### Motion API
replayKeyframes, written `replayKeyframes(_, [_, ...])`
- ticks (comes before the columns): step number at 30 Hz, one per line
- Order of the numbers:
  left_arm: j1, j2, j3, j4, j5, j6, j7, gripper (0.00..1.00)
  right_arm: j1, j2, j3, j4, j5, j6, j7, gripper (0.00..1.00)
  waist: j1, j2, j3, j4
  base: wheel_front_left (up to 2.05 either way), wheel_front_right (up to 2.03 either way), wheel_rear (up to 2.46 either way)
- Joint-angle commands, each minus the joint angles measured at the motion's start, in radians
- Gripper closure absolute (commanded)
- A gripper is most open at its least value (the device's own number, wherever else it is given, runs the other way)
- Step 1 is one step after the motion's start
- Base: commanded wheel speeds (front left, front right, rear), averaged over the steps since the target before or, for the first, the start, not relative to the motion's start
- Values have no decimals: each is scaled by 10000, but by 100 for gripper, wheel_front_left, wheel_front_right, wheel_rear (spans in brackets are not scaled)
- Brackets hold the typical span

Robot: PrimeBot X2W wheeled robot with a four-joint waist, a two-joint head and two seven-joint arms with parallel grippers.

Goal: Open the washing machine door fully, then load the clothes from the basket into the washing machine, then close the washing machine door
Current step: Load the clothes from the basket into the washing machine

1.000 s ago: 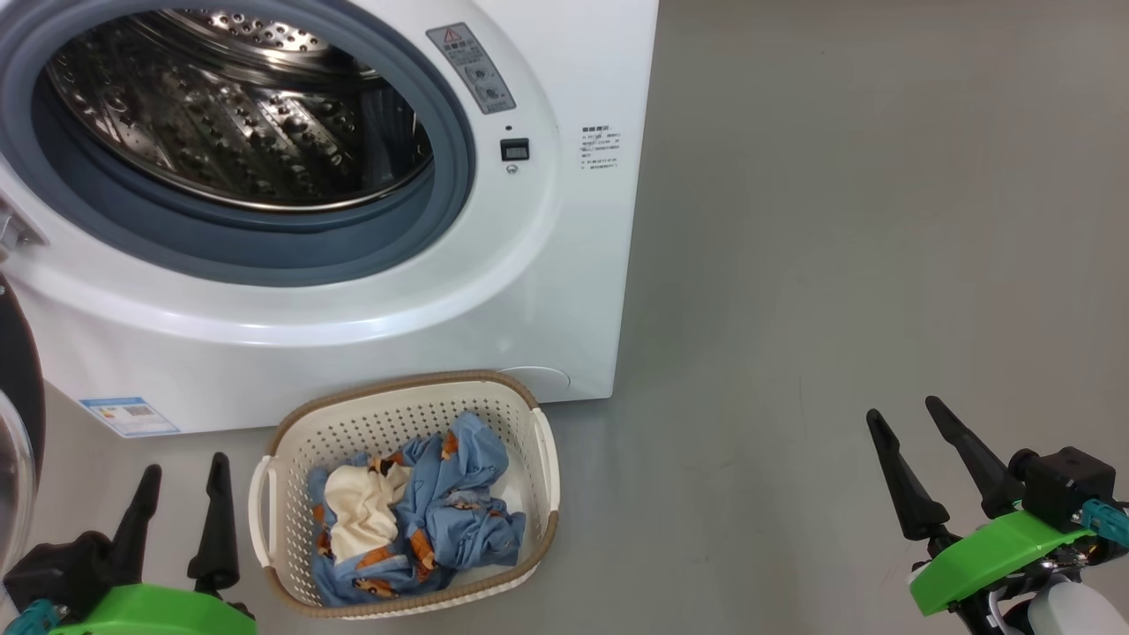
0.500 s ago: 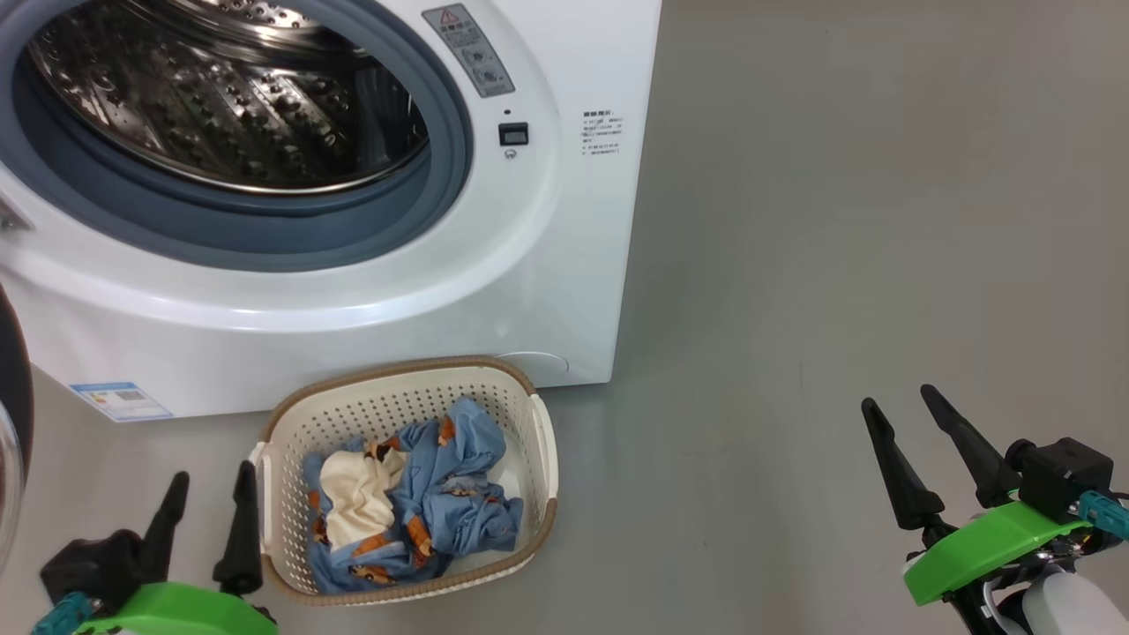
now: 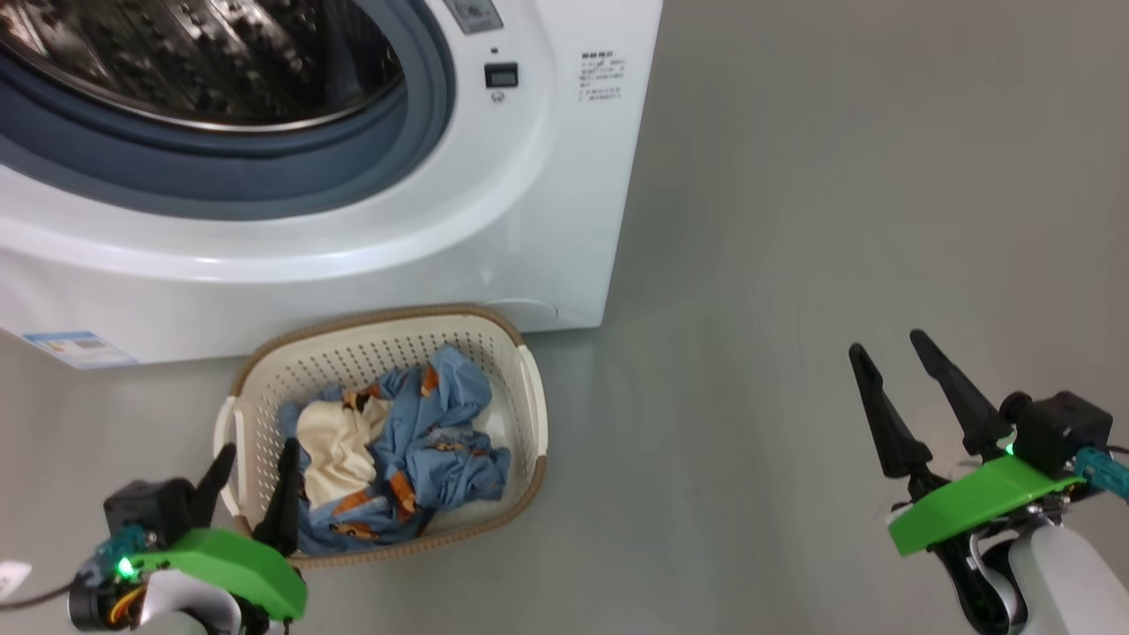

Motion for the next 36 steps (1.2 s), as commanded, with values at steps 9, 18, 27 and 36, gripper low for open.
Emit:
replayKeyframes(9, [-1950, 667, -809, 1834, -645, -15, -67, 0, -797, 123, 126, -507, -247, 16, -120, 0, 0, -1, 1536, -293, 0, 0, 0])
replayKeyframes(18, [-3442, 872, -1999, 3842, -1359, -15, -67, 0, -1384, 320, 297, -635, -336, 16, -120, 0, 0, -1, 2351, -504, 0, 0, 0])
replayKeyframes(27, [-4618, 1021, -3095, 5112, -2052, -15, 160, 0, -1823, 416, 381, -822, -389, 16, -120, 0, 0, -1, 3226, -596, 0, 0, 0])
replayKeyframes(36, [-5556, 1238, -3998, 5981, -2538, -15, 775, 0, -2137, 471, 439, -1000, -480, 16, -120, 0, 0, -1, 3994, -659, 0, 0, 0])
